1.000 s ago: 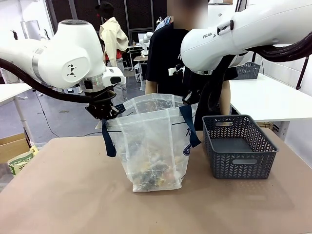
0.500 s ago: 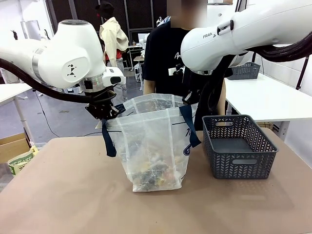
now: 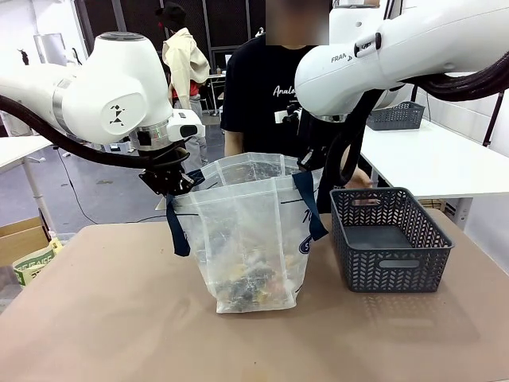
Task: Transfer purchased items from the store into the shopping bag.
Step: Move the Reusable shopping bag to the right side of the table.
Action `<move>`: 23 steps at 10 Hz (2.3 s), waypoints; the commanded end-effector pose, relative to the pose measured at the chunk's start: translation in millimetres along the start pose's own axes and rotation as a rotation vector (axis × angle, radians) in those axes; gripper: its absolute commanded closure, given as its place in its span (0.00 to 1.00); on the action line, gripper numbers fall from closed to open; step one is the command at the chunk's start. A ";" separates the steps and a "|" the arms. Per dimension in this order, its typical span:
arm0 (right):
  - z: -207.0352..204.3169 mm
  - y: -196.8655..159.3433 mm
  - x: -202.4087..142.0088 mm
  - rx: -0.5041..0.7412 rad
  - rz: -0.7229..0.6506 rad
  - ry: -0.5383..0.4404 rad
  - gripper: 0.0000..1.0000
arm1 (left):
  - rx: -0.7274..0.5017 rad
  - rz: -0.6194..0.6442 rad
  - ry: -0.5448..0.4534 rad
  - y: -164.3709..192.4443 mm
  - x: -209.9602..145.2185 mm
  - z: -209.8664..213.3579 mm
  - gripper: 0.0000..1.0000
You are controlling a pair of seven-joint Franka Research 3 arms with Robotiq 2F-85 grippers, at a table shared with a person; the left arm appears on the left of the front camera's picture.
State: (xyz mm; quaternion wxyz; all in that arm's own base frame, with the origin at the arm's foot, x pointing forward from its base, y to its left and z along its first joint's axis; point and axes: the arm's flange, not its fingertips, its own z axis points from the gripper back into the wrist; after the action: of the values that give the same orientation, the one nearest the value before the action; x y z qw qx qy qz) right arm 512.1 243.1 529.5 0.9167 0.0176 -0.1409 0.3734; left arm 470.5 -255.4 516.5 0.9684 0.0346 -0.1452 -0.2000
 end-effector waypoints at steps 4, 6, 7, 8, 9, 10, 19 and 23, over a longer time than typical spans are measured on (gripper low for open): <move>1.0 -1.0 -0.3 -0.002 -0.001 -0.003 1.00 | 0.002 0.004 -0.001 3.0 0.1 0.7 1.00; 1.0 -1.0 -0.3 -0.002 -0.001 -0.003 1.00 | 0.002 0.004 -0.001 3.0 0.1 0.7 1.00; 1.0 -1.0 -0.3 -0.002 -0.001 -0.003 1.00 | 0.002 0.004 -0.001 3.0 0.1 0.7 1.00; 1.0 -1.0 -0.3 -0.002 -0.001 -0.003 1.00 | 0.002 0.004 -0.001 3.0 0.1 0.7 1.00; 1.0 -1.0 -0.3 -0.002 -0.001 -0.003 1.00 | 0.002 0.004 -0.001 3.0 0.1 0.7 1.00; 1.0 -1.0 -0.3 -0.002 -0.001 -0.003 1.00 | 0.002 0.004 -0.001 3.0 0.1 0.7 1.00; 5.6 21.7 17.9 -0.027 -0.115 0.043 1.00 | -0.154 -0.015 -0.030 -23.7 14.9 13.0 1.00; 0.5 31.0 44.8 -0.010 -0.302 0.050 1.00 | -0.237 0.185 0.041 -38.7 28.1 14.8 1.00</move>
State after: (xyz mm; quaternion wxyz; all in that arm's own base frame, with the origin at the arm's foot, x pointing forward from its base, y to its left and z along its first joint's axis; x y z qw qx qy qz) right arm 513.0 284.4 533.7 0.9571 0.0295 -0.1157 0.2639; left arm 474.1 -293.9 534.1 0.9756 -0.0744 -0.1248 -0.1649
